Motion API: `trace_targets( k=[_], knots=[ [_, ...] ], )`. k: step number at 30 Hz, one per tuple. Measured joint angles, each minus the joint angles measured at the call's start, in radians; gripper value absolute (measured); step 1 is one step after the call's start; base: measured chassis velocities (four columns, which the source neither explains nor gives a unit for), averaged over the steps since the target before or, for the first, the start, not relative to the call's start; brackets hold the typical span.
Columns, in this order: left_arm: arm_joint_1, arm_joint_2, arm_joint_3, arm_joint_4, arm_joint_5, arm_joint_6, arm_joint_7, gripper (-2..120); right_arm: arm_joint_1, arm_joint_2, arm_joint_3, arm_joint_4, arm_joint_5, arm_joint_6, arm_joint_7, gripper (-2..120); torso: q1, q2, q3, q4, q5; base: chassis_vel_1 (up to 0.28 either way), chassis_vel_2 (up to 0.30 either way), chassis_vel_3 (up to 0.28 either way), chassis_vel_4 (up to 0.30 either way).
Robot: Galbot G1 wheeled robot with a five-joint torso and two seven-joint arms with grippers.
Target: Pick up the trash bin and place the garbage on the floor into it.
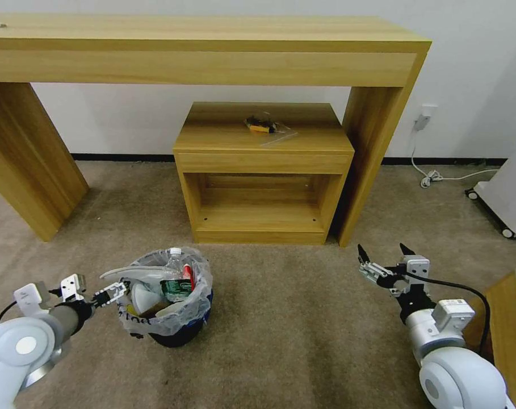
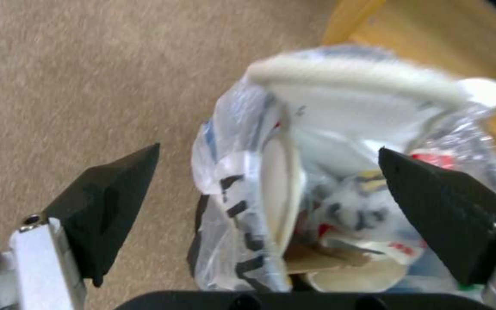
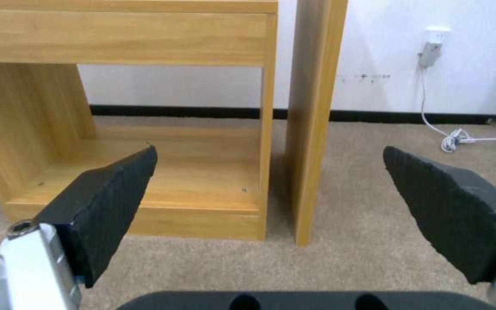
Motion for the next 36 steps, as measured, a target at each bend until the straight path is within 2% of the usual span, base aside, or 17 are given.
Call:
trace_targets(
  k=[1, 3, 6, 7, 8, 9, 11, 12, 14, 16, 17, 20, 25, 28, 30, 34, 36],
  knots=[
    [0.011, -0.002, -0.019, -0.011, 0.014, 0.000, 0.042, 100, 0.001, -0.002, 0.002, 0.001, 0.002, 0.000, 0.001, 100, 0.000, 0.000, 0.000, -0.0001, 0.0000, 0.000, 0.000, 0.000, 0.000],
    [0.014, -0.002, -0.025, -0.015, 0.020, 0.000, 0.056, 100, 0.001, -0.002, 0.002, 0.001, 0.003, -0.001, 0.002, 100, 0.000, 0.000, 0.000, -0.0001, 0.0000, 0.000, 0.000, 0.000, 0.000],
    [0.046, -0.015, -0.073, -0.044, 0.128, -0.022, 0.208, 100, 0.004, -0.003, 0.007, 0.004, 0.006, -0.001, 0.005, 100, 0.000, 0.000, 0.000, 0.0001, 0.0000, 0.000, 0.000, 0.000, 0.000],
    [0.067, -0.020, -0.083, -0.050, 0.235, -0.101, 0.332, 100, 0.004, -0.003, 0.010, 0.006, 0.005, -0.001, 0.007, 100, 0.000, 0.000, 0.000, 0.0001, 0.0000, 0.000, 0.000, 0.000, 0.000],
    [0.067, -0.020, -0.083, -0.050, 0.235, -0.101, 0.332, 100, 0.004, -0.003, 0.010, 0.006, 0.005, -0.001, 0.007, 100, 0.000, 0.000, 0.000, 0.0001, 0.0000, 0.000, 0.000, 0.000, 0.000],
    [0.079, -0.023, -0.087, -0.052, 0.303, -0.157, 0.389, 100, 0.003, -0.002, 0.012, 0.008, 0.005, -0.001, 0.008, 100, 0.000, 0.000, 0.000, 0.0000, -0.0001, 0.000, 0.000, 0.000, 0.000],
    [0.106, -0.035, -0.096, -0.053, 0.478, -0.338, 0.519, 100, -0.006, 0.002, 0.018, 0.014, 0.001, -0.001, 0.009, 100, 0.000, 0.000, 0.000, 0.0001, 0.0000, 0.000, 0.000, 0.000, 0.000],
    [0.106, -0.035, -0.096, -0.053, 0.478, -0.338, 0.519, 100, -0.006, 0.002, 0.018, 0.014, 0.001, -0.001, 0.009, 100, 0.000, 0.000, 0.000, 0.0001, 0.0000, 0.000, 0.000, 0.000, 0.000],
    [0.136, -0.055, -0.105, -0.061, 0.604, -0.470, 0.600, 100, -0.016, 0.011, 0.027, 0.021, -0.010, -0.001, 0.009, 100, 0.000, 0.000, 0.000, 0.0001, 0.0000, 0.000, 0.000, 0.000, 0.000],
    [0.167, -0.080, -0.108, -0.080, 0.648, -0.536, 0.625, 100, -0.028, 0.022, 0.036, 0.028, -0.019, 0.003, 0.009, 100, 0.000, 0.000, 0.000, 0.0000, 0.0001, 0.000, 0.000, 0.000, 0.000],
    [0.167, -0.080, -0.108, -0.080, 0.648, -0.536, 0.625, 100, -0.028, 0.022, 0.036, 0.028, -0.019, 0.003, 0.009, 100, 0.000, 0.000, 0.000, 0.0000, 0.0001, 0.000, 0.000, 0.000, 0.000],
    [0.212, -0.131, -0.119, -0.091, 0.693, -0.620, 0.634, 100, -0.061, 0.053, 0.063, 0.051, -0.035, 0.015, 0.008, 100, 0.000, 0.000, 0.000, 0.0000, 0.0000, 0.000, 0.000, 0.000, 0.000],
    [0.262, -0.190, -0.157, -0.093, 0.731, -0.678, 0.631, 100, -0.113, 0.090, 0.092, 0.082, -0.096, 0.040, 0.004, 100, 0.000, 0.000, 0.000, 0.0001, 0.0000, 0.000, 0.000, 0.000, 0.000],
    [0.320, -0.254, -0.191, -0.091, 0.754, -0.737, 0.630, 100, -0.184, 0.142, 0.105, 0.125, -0.186, 0.082, -0.005, 100, 0.000, 0.000, 0.000, 0.0000, 0.0000, 0.000, 0.000, 0.000, 0.000],
    [0.335, -0.271, -0.196, -0.091, 0.759, -0.749, 0.630, 100, -0.207, 0.160, 0.104, 0.146, -0.204, 0.089, -0.003, 100, 0.000, 0.000, 0.000, 0.0000, 0.0000, 0.000, 0.000, 0.000, 0.000],
    [0.378, -0.321, -0.181, -0.095, 0.794, -0.799, 0.634, 100, -0.278, 0.210, 0.081, 0.211, -0.273, 0.114, 0.005, 100, 0.000, 0.000, 0.000, 0.0001, -0.0003, 0.000, 0.000, 0.000, 0.000],
    [0.403, -0.349, -0.138, -0.107, 0.817, -0.819, 0.627, 100, -0.324, 0.252, 0.050, 0.254, -0.330, 0.128, 0.009, 100, 0.000, 0.000, 0.000, 0.0001, 0.0000, 0.000, 0.000, 0.000, 0.000]
  ],
)
